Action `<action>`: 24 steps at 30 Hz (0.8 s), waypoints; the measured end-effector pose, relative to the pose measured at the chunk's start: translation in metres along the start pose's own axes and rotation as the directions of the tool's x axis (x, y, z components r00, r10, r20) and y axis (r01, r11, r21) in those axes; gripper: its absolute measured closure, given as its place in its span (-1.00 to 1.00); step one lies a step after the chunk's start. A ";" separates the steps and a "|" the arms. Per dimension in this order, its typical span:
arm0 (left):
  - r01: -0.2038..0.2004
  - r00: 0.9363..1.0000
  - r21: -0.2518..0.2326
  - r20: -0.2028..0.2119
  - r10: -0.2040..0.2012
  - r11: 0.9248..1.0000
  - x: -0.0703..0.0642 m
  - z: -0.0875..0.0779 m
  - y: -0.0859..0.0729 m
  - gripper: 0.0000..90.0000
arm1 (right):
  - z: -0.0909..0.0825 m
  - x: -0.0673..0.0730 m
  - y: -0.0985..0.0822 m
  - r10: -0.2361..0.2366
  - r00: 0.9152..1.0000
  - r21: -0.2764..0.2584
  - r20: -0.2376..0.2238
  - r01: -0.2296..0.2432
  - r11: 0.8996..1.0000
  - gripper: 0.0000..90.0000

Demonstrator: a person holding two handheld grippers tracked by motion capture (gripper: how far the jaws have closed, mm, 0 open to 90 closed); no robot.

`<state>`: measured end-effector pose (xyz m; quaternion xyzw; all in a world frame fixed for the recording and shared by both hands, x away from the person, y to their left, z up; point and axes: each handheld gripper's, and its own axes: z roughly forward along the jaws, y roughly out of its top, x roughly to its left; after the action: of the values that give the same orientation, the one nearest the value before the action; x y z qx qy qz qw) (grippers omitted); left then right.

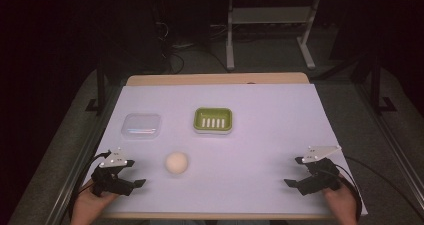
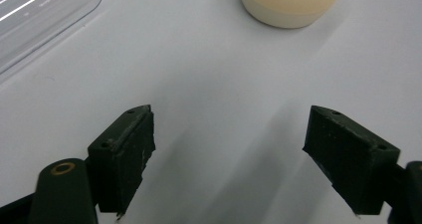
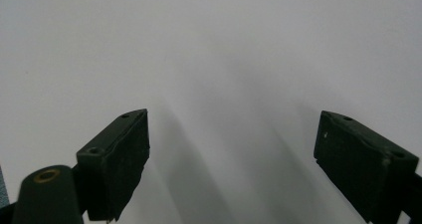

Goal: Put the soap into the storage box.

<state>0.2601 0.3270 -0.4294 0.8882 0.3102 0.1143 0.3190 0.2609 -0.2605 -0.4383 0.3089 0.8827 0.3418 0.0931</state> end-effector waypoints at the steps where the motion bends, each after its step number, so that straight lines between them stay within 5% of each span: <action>1: 0.000 1.000 0.000 0.000 0.000 1.000 0.000 0.000 0.000 -0.57 | 0.000 0.000 0.000 0.000 1.000 0.001 -0.001 0.000 1.000 -0.70; 4: 0.005 0.999 0.002 0.034 -0.005 1.000 -0.001 0.002 0.002 -0.56 | -0.001 0.002 0.001 -0.003 1.000 0.005 0.002 0.003 1.000 -0.70; 18: -0.040 0.998 -0.009 0.057 0.040 0.999 -0.013 0.005 0.022 -0.62 | -0.003 0.006 0.000 -0.004 1.000 -0.016 0.013 0.004 1.000 -0.70; 24: -0.104 0.994 0.019 0.046 0.103 0.994 -0.016 0.005 0.034 -0.61 | -0.003 0.007 -0.001 0.003 1.000 -0.017 0.010 -0.002 1.000 -0.70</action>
<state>0.2659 0.2944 -0.4116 0.9089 0.2576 0.1072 0.3101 0.2536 -0.2587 -0.4362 0.3109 0.8788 0.3478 0.0999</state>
